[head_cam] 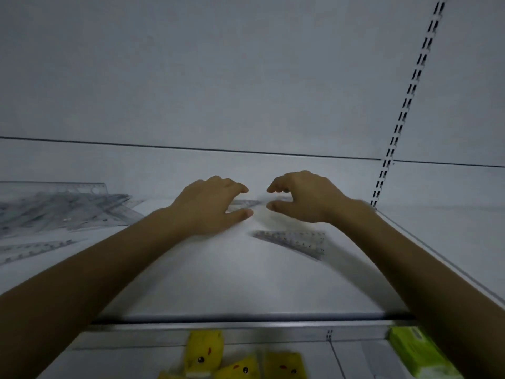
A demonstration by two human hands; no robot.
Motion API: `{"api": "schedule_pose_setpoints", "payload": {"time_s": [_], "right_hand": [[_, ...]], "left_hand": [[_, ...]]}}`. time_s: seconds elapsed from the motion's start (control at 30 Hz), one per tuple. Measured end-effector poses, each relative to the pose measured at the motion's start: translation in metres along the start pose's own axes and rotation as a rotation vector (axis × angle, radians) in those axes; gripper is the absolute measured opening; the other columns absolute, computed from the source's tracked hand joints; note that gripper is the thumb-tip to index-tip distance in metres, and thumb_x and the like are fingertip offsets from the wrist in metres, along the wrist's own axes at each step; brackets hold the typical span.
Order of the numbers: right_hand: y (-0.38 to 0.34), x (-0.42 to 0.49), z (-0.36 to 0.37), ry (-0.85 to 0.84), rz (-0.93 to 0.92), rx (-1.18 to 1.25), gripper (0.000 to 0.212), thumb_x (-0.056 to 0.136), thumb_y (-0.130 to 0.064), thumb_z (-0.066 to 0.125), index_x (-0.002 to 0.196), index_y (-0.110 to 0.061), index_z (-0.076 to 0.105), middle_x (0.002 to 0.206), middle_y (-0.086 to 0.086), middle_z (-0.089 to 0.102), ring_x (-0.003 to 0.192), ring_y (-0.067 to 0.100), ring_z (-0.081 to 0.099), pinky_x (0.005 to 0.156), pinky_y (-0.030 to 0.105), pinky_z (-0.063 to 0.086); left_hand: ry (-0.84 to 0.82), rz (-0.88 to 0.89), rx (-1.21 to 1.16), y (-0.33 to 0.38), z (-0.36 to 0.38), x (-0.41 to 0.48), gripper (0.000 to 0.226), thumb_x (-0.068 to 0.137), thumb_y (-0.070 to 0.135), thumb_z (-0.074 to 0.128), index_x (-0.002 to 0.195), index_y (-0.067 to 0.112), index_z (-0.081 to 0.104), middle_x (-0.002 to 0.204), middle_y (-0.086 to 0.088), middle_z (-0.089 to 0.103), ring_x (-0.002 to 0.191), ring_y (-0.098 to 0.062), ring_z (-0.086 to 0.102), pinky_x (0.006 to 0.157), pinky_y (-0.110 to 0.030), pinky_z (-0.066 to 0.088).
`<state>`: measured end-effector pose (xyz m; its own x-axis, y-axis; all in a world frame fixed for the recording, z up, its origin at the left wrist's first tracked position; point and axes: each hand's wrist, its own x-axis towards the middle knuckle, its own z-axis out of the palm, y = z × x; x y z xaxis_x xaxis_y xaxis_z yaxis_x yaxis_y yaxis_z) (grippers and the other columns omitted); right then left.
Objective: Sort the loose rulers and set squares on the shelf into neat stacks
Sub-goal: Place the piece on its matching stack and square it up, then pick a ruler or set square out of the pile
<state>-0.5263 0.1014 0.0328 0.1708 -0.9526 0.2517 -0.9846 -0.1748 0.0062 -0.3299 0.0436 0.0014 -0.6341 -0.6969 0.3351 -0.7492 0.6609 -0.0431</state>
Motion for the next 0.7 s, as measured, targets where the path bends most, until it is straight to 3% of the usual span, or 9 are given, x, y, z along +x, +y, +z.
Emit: {"api": "schedule_pose_setpoints", "payload": {"time_s": [0.17, 0.27, 0.37, 0.5, 0.6, 0.7], "right_hand": [[-0.071, 0.019, -0.007, -0.013, -0.025, 0.014, 0.052, 0.09, -0.05, 0.052, 0.137, -0.029, 0.044, 0.143, -0.005, 0.045, 0.13, 0.017, 0.041, 0.102, 0.036, 0.037], [-0.129, 0.034, 0.003, -0.05, -0.083, 0.044, 0.06, 0.09, -0.053, 0.051, 0.143, -0.029, 0.037, 0.148, -0.005, 0.038, 0.135, 0.017, 0.036, 0.106, 0.034, 0.032], [-0.184, 0.053, 0.021, -0.108, -0.125, 0.07, 0.068, 0.088, -0.057, 0.05, 0.146, -0.028, 0.03, 0.151, -0.003, 0.034, 0.136, 0.018, 0.034, 0.108, 0.035, 0.031], [-0.25, 0.085, 0.045, -0.187, -0.154, 0.043, 0.081, 0.083, -0.067, 0.047, 0.148, -0.027, 0.021, 0.151, 0.004, 0.032, 0.135, 0.025, 0.034, 0.108, 0.04, 0.032], [-0.283, 0.105, 0.062, -0.182, -0.124, -0.007, 0.079, 0.087, -0.066, 0.042, 0.149, -0.025, 0.016, 0.152, 0.007, 0.028, 0.135, 0.028, 0.033, 0.108, 0.042, 0.03], [-0.296, 0.125, 0.07, -0.192, -0.053, -0.008, 0.078, 0.087, -0.067, 0.039, 0.15, -0.026, 0.015, 0.155, 0.007, 0.023, 0.137, 0.029, 0.031, 0.11, 0.044, 0.029]], "left_hand": [[-0.056, 0.024, 0.229, -0.079, -0.037, -0.042, 0.064, 0.09, 0.063, 0.031, 0.145, 0.031, 0.026, 0.149, 0.007, 0.035, 0.132, -0.016, 0.034, 0.103, -0.034, 0.032], [-0.108, -0.06, 0.256, -0.141, -0.042, -0.08, 0.069, 0.088, 0.068, 0.026, 0.146, 0.03, 0.024, 0.151, 0.006, 0.03, 0.135, -0.016, 0.03, 0.106, -0.035, 0.03], [-0.218, -0.205, 0.135, -0.194, -0.044, -0.126, 0.108, 0.06, 0.093, 0.002, 0.148, 0.032, 0.018, 0.156, 0.004, 0.018, 0.141, -0.019, 0.022, 0.112, -0.04, 0.024], [-0.419, -0.299, -0.005, -0.245, -0.039, -0.181, 0.131, 0.035, 0.103, 0.005, 0.148, 0.038, 0.0, 0.159, 0.004, -0.008, 0.146, -0.019, -0.004, 0.116, -0.052, 0.004], [-0.363, -0.326, -0.057, -0.261, -0.028, -0.2, 0.135, 0.026, 0.102, -0.006, 0.147, 0.043, 0.0, 0.158, 0.005, -0.01, 0.145, -0.018, -0.011, 0.114, -0.056, -0.004], [-0.287, -0.329, -0.082, -0.271, -0.021, -0.198, 0.137, 0.028, 0.101, -0.008, 0.149, 0.037, 0.002, 0.159, 0.004, -0.008, 0.146, -0.019, -0.007, 0.115, -0.054, -0.003]]}}
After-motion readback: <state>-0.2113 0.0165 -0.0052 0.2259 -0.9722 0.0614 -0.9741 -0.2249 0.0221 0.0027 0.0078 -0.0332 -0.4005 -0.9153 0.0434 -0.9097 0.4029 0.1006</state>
